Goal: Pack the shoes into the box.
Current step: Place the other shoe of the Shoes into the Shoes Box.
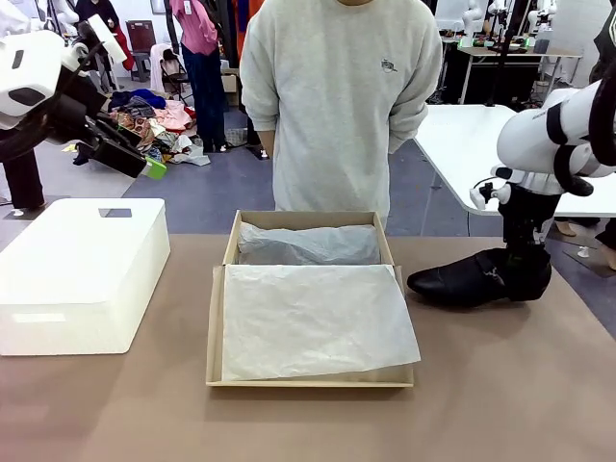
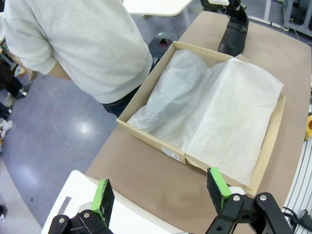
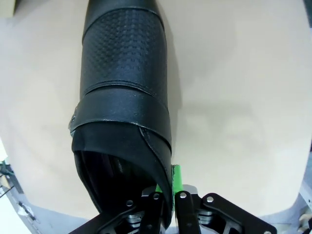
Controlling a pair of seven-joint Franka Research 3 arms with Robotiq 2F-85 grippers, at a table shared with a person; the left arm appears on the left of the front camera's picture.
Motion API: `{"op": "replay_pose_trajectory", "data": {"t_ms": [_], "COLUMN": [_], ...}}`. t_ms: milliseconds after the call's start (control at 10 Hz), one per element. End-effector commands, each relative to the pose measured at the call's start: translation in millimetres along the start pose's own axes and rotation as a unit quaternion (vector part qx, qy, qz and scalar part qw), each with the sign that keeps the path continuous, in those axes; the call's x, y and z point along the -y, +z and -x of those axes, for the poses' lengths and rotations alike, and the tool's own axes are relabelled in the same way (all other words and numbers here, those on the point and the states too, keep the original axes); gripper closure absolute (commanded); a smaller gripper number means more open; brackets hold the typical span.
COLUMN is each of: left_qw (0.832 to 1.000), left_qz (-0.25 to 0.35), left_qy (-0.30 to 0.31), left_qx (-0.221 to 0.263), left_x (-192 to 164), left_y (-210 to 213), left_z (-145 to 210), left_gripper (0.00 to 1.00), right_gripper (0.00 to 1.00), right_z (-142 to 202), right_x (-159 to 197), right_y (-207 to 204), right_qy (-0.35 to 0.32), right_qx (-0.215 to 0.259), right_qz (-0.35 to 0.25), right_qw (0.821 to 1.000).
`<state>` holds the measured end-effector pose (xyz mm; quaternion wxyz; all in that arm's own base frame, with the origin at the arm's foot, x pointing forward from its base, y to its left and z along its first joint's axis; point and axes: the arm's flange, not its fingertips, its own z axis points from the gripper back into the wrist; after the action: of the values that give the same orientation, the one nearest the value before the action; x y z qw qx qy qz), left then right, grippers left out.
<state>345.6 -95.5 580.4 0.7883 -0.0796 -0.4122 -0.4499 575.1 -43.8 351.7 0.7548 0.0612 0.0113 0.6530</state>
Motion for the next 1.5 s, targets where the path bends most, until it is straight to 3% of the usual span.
{"op": "replay_pose_trajectory", "data": {"t_ms": [0, 400, 500, 700, 900, 1000, 1100, 1400], "left_qw": [1.000, 1.000, 1.000, 1.000, 1.000, 1.000, 1.000, 1.000], "left_qz": [0.000, 0.000, 0.000, 0.000, 0.000, 0.000, 0.000, 0.000], "left_qy": [-0.002, -0.002, -0.002, -0.002, -0.002, -0.002, -0.002, -0.002], "left_qx": [0.008, 0.008, 0.008, 0.008, 0.008, 0.008, 0.008, 0.008], "left_x": [-1.2, -1.2, -1.2, -1.2, -1.2, -1.2, -1.2, -1.2], "left_y": [-0.8, -0.8, -0.8, -0.8, -0.8, -0.8, -0.8, -0.8], "left_z": [-0.1, -0.1, -0.1, -0.1, -0.1, -0.1, -0.1, -0.1], "left_gripper": [0.00, 0.00, 0.00, 0.00, 0.00, 0.00, 0.00, 0.00], "right_gripper": [1.00, 1.00, 1.00, 1.00, 1.00, 1.00, 1.00, 1.00], "right_z": [-0.1, -2.2, -2.8, -4.9, -10.5, -9.7, -3.7, -3.7], "right_x": [-5.8, -15.6, -20.0, -29.6, -35.5, -37.3, -28.6, -28.6], "right_y": [30.9, 85.8, 96.4, 112.0, 114.7, 112.9, 117.3, 117.3], "right_qy": [-0.034, -0.151, -0.217, -0.268, -0.281, -0.261, -0.268, -0.268], "right_qx": [0.011, 0.040, 0.048, 0.076, 0.073, 0.058, 0.064, 0.064], "right_qz": [-0.015, -0.026, -0.014, 0.006, 0.012, 0.042, -0.003, -0.003], "right_qw": [0.999, 0.987, 0.975, 0.960, 0.957, 0.963, 0.961, 0.961]}}
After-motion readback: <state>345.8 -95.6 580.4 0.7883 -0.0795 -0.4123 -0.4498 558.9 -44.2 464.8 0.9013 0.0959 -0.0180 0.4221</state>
